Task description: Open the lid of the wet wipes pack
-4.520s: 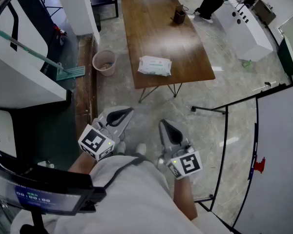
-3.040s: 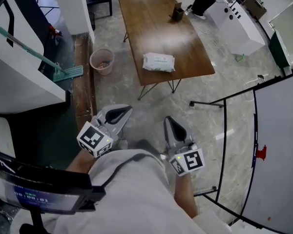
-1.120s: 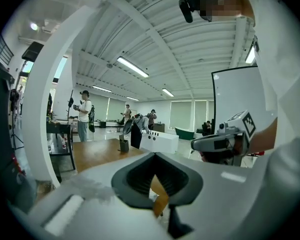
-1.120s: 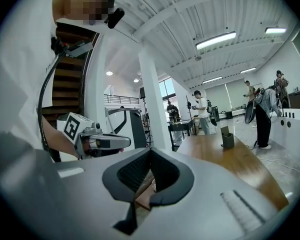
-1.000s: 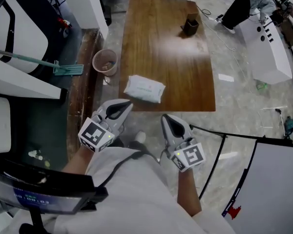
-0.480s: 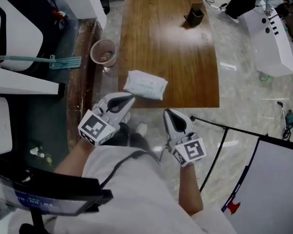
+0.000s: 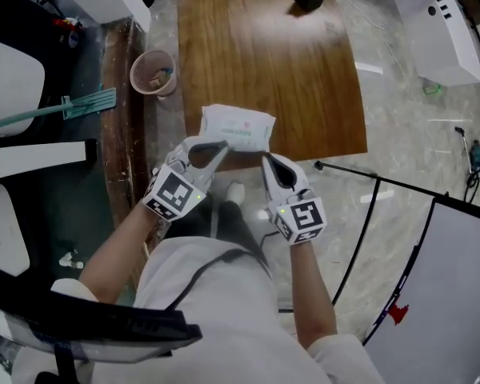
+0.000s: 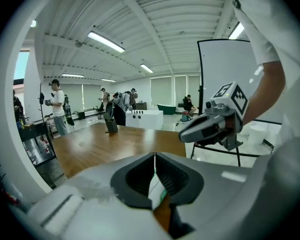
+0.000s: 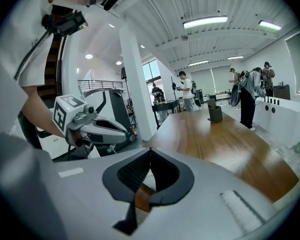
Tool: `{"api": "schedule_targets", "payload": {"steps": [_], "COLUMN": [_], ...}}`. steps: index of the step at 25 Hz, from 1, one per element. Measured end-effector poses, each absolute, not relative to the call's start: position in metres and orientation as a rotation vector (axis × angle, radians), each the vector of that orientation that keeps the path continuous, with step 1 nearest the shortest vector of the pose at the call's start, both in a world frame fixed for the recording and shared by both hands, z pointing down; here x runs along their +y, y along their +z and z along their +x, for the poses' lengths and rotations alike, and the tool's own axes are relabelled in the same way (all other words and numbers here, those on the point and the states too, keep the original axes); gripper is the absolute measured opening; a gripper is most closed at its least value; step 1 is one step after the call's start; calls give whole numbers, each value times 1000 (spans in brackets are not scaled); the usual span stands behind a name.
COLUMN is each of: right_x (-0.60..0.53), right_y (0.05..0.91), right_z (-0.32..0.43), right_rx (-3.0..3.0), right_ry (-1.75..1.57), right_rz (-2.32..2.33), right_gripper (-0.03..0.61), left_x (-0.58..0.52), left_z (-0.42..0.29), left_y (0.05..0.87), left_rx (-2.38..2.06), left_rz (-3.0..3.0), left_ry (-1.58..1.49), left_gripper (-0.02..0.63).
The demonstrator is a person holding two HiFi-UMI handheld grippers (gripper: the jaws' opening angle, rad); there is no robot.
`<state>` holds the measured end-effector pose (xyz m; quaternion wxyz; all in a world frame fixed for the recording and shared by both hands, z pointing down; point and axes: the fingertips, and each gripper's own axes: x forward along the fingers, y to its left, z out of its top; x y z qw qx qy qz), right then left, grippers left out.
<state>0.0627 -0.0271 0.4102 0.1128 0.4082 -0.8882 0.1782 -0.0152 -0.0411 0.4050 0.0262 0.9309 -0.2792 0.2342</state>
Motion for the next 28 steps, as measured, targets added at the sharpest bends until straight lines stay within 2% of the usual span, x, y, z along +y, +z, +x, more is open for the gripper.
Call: {"api": "schedule_targets", "payload": {"steps": [2,15,24,28], "right_x": [-31,-54,-63,-64], "right_y": [423,474,490,499], "right_z": [60,49,53,55], "right_rx": [-2585,-2522,-2503,-2493], "right_ry": [537,558,561,569], "right_rz": [1193,1151,1172,1173], "right_gripper": [9,11,12,17], "left_x": [-46,-64,-69,-72], "left_z": [-15,-7,0,3], "left_y": [422,476,495,505], "left_rx": [-827,-661,-590,-557], "left_rz": [2868,2928,2967,2974], "left_ry": [752,929,1011,1052], "left_gripper": [46,104,162,209]}}
